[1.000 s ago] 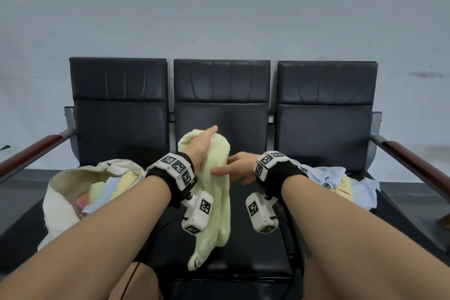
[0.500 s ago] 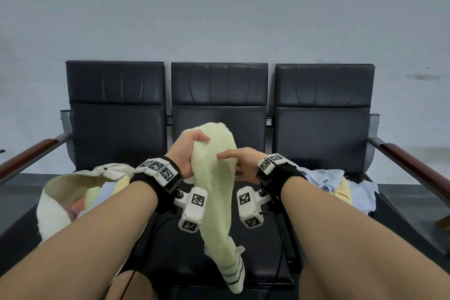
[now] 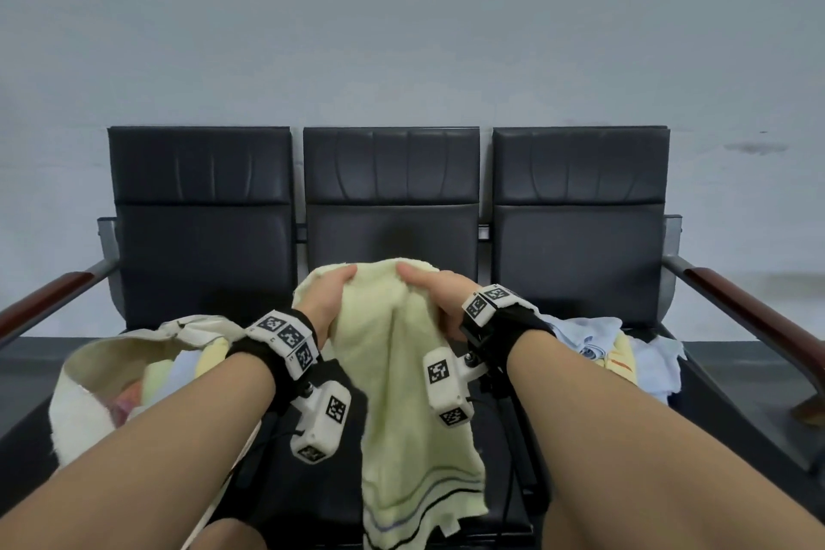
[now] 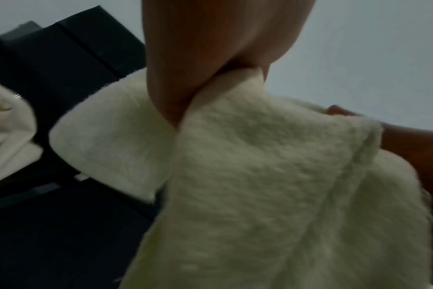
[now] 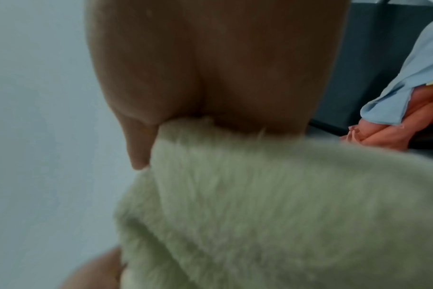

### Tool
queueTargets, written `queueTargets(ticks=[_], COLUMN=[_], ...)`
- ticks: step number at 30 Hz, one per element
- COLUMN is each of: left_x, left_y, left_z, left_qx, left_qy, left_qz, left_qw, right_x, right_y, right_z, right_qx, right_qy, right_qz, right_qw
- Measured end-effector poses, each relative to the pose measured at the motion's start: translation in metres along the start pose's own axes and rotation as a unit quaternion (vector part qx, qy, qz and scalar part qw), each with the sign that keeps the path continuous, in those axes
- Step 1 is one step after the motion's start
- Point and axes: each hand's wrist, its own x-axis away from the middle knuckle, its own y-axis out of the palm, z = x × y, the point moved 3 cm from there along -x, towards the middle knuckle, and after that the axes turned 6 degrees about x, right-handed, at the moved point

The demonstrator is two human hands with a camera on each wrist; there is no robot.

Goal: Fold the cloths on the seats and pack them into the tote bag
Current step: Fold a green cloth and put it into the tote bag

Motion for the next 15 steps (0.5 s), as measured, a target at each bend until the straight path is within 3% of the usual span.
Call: queueTargets(ticks=[4, 10, 13, 15], left_x=[0.01, 0.026, 0.033, 0.036], left_y=[-0.004, -0.009, -0.005, -0.004], left_z=[-0.02, -0.045, -0.07, -0.087], left_qx=[0.054, 0.207, 0.151, 0.063], left_qy=[-0.09, -0.115, -0.137, -0.139], left_qz=[-0.125, -0.245, -0.296, -0.305], left_qw=[0.987, 0.94, 0.933, 0.94], right_x=[-0.009, -0.044, -0.068, -0.042], right_y=[-0.003, -0.02, -0.029, -0.021], right_z=[-0.004, 0.007, 0.019, 0.008], right_qx=[-0.089, -0.121, -0.139, -0.17], right_qy=[0.001, 0.017, 0.018, 0.018], right_qz=[0.054, 0.095, 0.097, 0.091], right_qw=[0.995, 0.988, 0.985, 0.981])
